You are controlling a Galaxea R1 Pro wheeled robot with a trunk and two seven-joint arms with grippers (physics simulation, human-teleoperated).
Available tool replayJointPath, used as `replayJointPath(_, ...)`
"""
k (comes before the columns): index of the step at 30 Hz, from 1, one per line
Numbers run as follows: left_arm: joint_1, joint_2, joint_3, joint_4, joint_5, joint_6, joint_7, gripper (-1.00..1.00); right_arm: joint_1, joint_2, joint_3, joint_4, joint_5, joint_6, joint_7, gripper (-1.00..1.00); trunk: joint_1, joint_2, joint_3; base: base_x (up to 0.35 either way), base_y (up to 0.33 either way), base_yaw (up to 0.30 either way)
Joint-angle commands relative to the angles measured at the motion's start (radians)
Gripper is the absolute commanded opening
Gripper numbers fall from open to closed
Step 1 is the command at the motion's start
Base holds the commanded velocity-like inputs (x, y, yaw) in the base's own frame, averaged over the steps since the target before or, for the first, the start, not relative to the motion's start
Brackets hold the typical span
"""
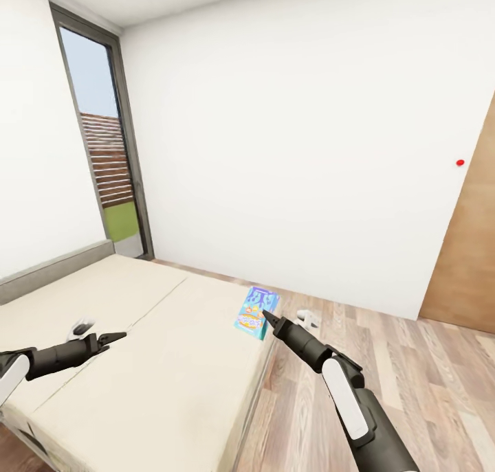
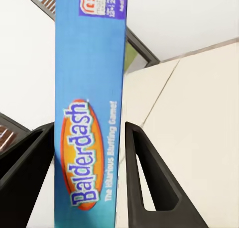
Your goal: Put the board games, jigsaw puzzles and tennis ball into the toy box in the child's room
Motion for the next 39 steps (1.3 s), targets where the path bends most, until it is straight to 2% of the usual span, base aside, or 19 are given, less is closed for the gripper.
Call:
replayJointPath(1, -0.001, 0.0, -0.002, 0.001, 0.006, 0.006, 0.0, 1.0, -0.001, 0.0, -0.001, -0.001, -0.007, 0.006, 0.0, -1.0, 0.0, -0.001, -0.001, 0.001, -0.007, 0.28)
replayJointPath(19, -0.001, 0.0, -0.001, 0.001, 0.006, 0.005, 0.0, 1.0, -0.001, 0.0, -0.001, -0.001, -0.007, 0.006, 0.0, -1.0, 0.0, -0.001, 0.006, 0.0, -0.188, 0.272)
replayJointPath(25, -0.001, 0.0, -0.001, 0.001, 0.007, 0.005, 0.0, 1.0, -0.001, 0.0, -0.001, -0.001, -0.007, 0.006, 0.0, -1.0, 0.0, -0.001, 0.007, 0.138, -0.069, 0.225)
replayJointPath(39, -0.001, 0.0, -0.001, 0.0, 0.006, 0.005, 0.0, 1.0, -0.001, 0.0, -0.001, -0.001, -0.007, 0.006, 0.0, -1.0, 0.0, -0.001, 0.008, 0.079, 0.02, 0.026)
